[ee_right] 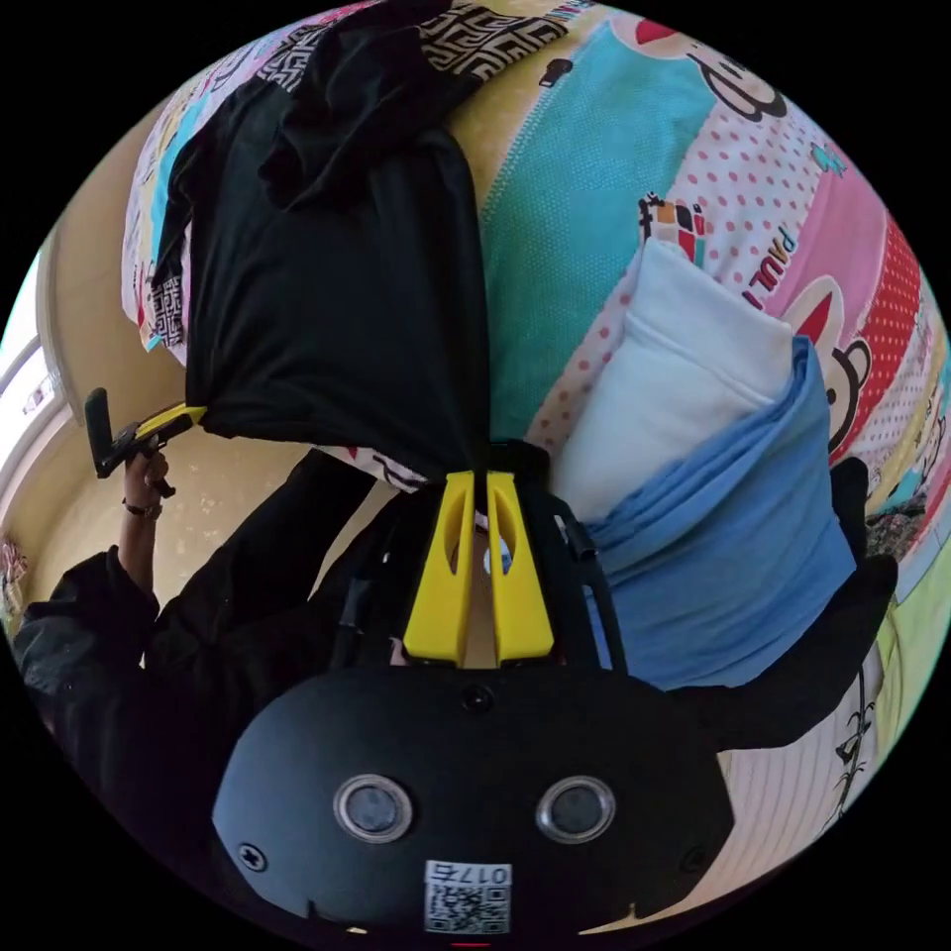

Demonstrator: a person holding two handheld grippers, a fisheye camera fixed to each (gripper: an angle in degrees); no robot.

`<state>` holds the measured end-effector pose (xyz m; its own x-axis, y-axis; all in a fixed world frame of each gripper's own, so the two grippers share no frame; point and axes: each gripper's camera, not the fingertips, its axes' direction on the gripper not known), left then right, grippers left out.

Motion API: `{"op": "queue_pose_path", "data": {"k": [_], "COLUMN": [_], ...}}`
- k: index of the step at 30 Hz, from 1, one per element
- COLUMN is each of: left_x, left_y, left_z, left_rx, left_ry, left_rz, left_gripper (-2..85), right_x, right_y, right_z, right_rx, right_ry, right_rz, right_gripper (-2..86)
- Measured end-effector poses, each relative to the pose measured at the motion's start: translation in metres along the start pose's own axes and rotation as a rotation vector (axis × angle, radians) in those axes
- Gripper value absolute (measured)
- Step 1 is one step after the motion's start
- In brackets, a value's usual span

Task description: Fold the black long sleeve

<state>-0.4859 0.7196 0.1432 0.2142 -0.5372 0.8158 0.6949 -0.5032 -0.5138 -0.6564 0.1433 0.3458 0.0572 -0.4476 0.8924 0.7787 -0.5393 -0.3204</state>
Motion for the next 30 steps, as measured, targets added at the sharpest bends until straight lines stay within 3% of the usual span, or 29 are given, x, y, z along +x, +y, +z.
{"op": "queue_pose_path", "data": {"k": [5, 9, 13, 15, 17, 20, 22, 26, 30], "left_x": [-0.014, -0.051, -0.053, -0.046, -0.040, -0.036, -0.037, -0.039, -0.042], "left_y": [0.031, 0.033, 0.035, 0.036, 0.036, 0.031, 0.027, 0.024, 0.023], "left_z": [-0.024, 0.032, 0.062, 0.077, 0.076, 0.066, 0.066, 0.069, 0.063], "left_rx": [0.069, -0.054, -0.249, -0.368, -0.373, -0.338, -0.340, -0.358, -0.370], "left_ry": [0.039, 0.050, -0.087, -0.202, -0.202, -0.109, -0.035, 0.026, 0.063], "left_rz": [-0.080, -0.309, -0.356, -0.342, -0.338, -0.346, -0.339, -0.332, -0.328], "left_gripper": [2.3, 7.1, 9.1, 9.8, 9.5, 9.1, 9.2, 9.3, 9.3], "right_x": [0.002, 0.015, 0.029, 0.037, 0.051, 0.089, 0.116, 0.120, 0.148], "right_y": [0.018, -0.006, -0.014, -0.025, -0.043, -0.081, -0.109, -0.107, -0.058], "right_z": [0.030, 0.074, 0.009, -0.019, -0.036, -0.037, -0.013, 0.018, 0.009], "right_rx": [-0.167, -0.243, 0.074, 0.240, 0.378, 0.531, 0.582, 0.672, 0.855], "right_ry": [-0.096, -0.138, -0.009, -0.041, -0.101, -0.307, -0.595, -0.581, -0.806], "right_rz": [0.047, 0.068, 0.197, 0.176, 0.157, 0.181, 0.180, 0.308, 0.275], "right_gripper": [3.6, 5.1, 13.3, 14.8, 14.2, 13.3, 11.6, 5.0, 1.9]}}
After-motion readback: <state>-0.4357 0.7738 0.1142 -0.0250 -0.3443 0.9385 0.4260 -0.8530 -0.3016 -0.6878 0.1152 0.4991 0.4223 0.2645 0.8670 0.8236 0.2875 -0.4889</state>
